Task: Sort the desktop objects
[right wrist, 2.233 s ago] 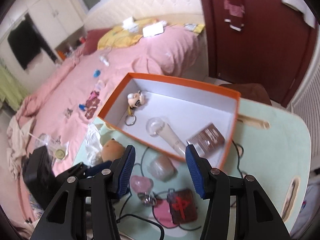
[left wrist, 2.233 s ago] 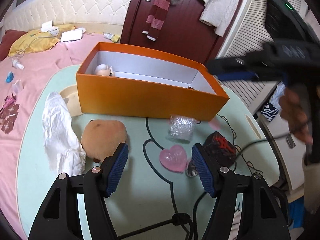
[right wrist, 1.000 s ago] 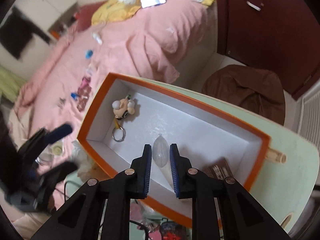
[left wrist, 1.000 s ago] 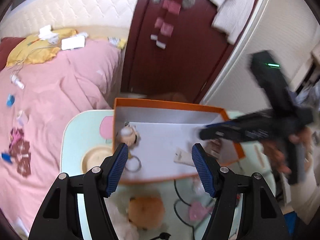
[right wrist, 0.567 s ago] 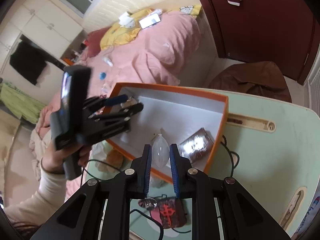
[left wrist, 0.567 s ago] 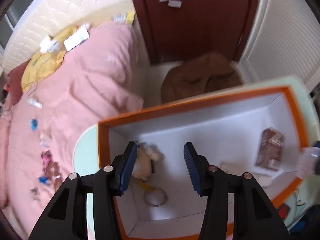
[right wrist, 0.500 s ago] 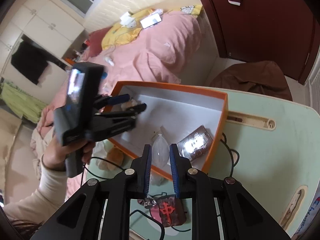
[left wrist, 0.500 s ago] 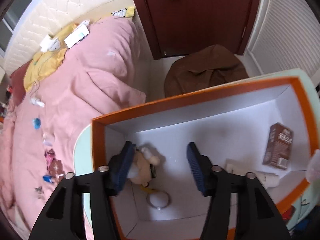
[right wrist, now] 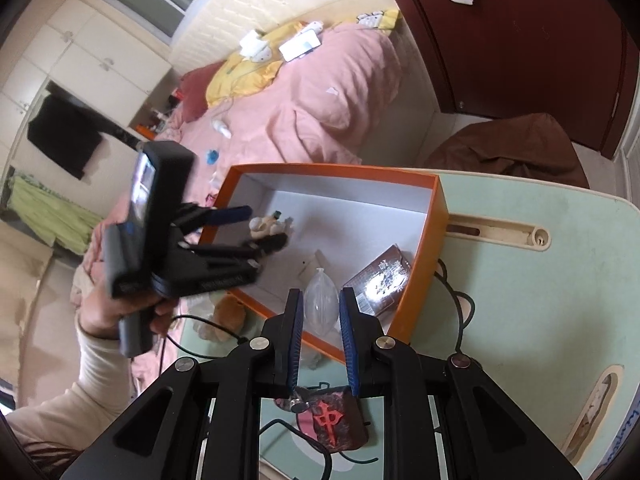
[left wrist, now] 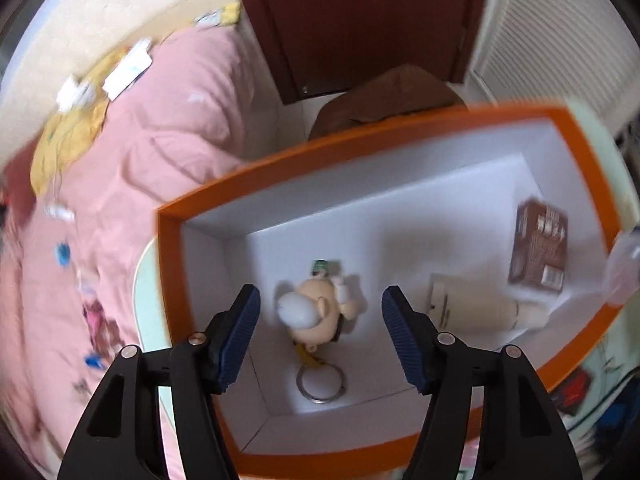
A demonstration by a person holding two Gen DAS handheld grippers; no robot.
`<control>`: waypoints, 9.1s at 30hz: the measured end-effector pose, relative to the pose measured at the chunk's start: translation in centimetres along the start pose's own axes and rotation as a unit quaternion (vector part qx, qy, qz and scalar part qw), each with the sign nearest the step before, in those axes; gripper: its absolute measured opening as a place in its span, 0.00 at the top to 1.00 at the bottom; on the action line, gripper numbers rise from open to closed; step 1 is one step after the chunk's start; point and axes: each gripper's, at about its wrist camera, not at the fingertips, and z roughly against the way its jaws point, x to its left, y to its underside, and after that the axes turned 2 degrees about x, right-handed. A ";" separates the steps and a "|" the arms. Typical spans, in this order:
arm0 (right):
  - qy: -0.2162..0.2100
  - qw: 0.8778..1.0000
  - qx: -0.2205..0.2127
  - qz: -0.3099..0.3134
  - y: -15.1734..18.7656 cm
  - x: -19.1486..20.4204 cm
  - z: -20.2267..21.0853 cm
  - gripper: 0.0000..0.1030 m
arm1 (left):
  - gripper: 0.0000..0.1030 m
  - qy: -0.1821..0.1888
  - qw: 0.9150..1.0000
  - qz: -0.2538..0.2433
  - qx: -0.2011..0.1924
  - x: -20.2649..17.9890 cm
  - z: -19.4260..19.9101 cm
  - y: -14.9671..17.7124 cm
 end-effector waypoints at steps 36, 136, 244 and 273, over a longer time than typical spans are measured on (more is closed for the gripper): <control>0.088 0.994 -0.054 -0.033 8.1 1.9 -5.6 0.80 | 0.56 0.148 0.983 0.042 -0.103 -2.2 2.4 14.8; 0.056 0.995 -0.066 -0.059 4.6 -5.2 6.2 0.82 | 0.41 0.158 0.943 -0.286 0.054 -13.6 -1.6 -2.6; 0.276 0.958 -0.049 0.063 20.6 4.8 -5.1 0.07 | 0.00 -0.010 0.978 0.132 -0.159 -1.9 2.1 27.5; 0.276 0.958 -0.042 0.060 21.8 5.0 -5.4 0.00 | 0.00 -0.011 0.976 0.128 -0.174 -2.0 2.0 27.7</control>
